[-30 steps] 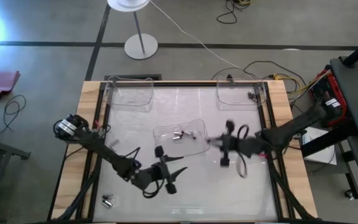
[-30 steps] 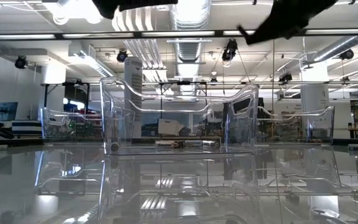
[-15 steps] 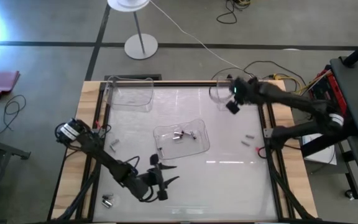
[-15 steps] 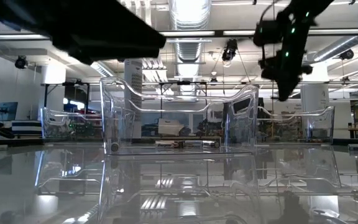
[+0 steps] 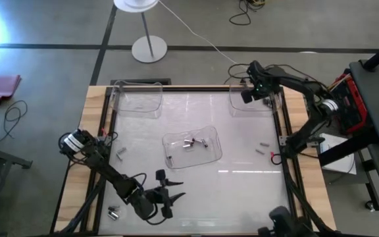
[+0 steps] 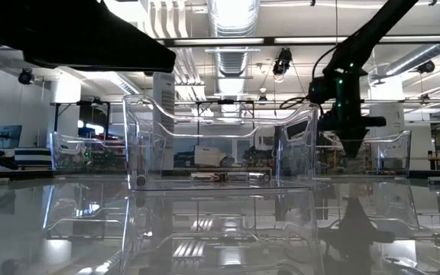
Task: Sort batteries
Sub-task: Put the black battery into the top right transparent bin
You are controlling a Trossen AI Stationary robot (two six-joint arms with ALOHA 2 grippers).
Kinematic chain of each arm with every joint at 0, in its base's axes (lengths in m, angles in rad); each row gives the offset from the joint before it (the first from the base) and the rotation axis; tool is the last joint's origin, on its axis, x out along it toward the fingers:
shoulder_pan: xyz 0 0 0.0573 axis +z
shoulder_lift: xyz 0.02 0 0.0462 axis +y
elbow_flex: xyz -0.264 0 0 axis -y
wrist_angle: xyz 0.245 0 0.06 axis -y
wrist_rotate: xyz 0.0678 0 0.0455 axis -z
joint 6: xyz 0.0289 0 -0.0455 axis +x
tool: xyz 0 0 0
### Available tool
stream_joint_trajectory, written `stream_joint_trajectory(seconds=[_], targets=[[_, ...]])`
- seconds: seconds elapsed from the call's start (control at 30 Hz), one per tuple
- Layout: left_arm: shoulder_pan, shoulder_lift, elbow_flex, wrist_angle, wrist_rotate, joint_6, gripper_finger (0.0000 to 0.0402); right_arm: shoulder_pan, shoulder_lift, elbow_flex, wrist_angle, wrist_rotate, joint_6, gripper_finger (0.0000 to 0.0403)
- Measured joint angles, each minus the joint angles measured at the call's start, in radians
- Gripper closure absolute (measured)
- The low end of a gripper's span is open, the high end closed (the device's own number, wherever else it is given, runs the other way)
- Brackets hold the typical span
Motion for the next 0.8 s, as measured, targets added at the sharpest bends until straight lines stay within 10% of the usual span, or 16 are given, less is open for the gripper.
stream_joint_trajectory(seconds=[0.8], targets=[[-0.025,-0.001,0.000,-0.001,-0.022,-0.018,0.0232,-0.005,0.191,0.042,0.010,-0.049,0.204,0.0355]])
